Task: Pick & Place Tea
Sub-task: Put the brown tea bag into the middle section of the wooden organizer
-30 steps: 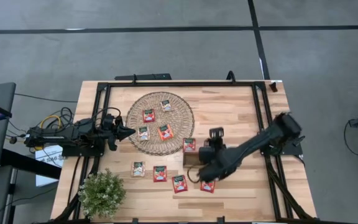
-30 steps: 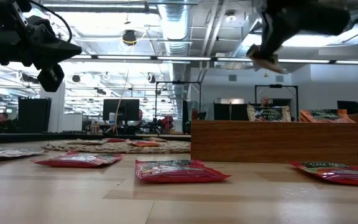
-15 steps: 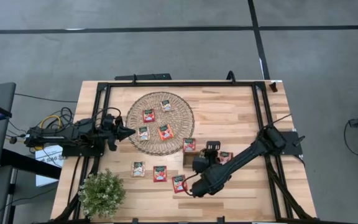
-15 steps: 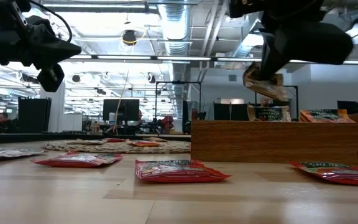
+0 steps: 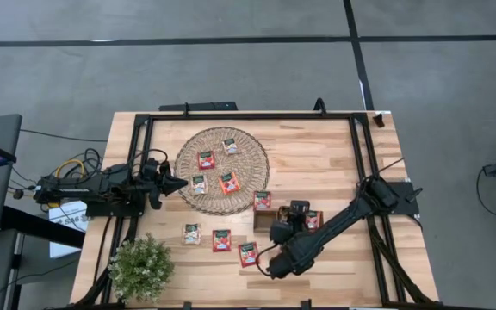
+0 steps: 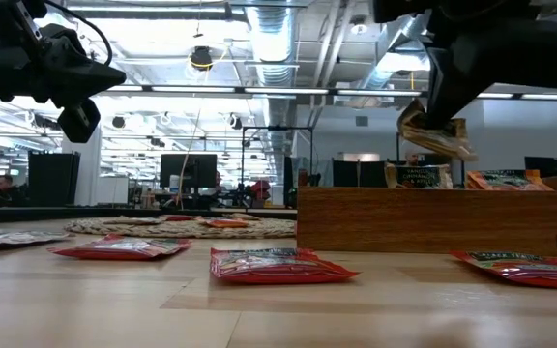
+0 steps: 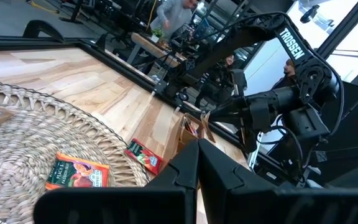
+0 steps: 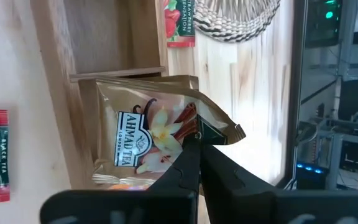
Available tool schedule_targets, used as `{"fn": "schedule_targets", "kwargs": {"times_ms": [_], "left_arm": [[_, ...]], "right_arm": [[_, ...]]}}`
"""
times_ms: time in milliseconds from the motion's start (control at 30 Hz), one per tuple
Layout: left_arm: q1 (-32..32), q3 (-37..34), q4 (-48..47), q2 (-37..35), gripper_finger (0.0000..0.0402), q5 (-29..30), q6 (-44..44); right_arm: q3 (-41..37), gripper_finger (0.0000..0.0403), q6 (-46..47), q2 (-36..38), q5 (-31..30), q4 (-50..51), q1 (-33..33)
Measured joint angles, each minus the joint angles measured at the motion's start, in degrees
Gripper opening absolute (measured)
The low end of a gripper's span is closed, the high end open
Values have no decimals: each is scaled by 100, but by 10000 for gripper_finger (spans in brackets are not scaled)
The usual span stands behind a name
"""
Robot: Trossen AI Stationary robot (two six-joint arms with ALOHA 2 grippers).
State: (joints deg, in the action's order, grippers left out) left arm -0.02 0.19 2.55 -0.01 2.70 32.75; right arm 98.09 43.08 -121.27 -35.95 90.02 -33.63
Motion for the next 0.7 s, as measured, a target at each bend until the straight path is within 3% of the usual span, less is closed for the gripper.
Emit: {"fn": "schedule_targets", "kwargs": {"times_ms": [233, 700], "left_arm": [[0, 2, 2, 0, 0, -2, 0], [-1, 2, -21, 0, 0, -4, -37]], "right_arm": [[-339, 0, -5, -11, 267, 6, 220], [-361, 0, 1, -11, 141, -114, 309]]}}
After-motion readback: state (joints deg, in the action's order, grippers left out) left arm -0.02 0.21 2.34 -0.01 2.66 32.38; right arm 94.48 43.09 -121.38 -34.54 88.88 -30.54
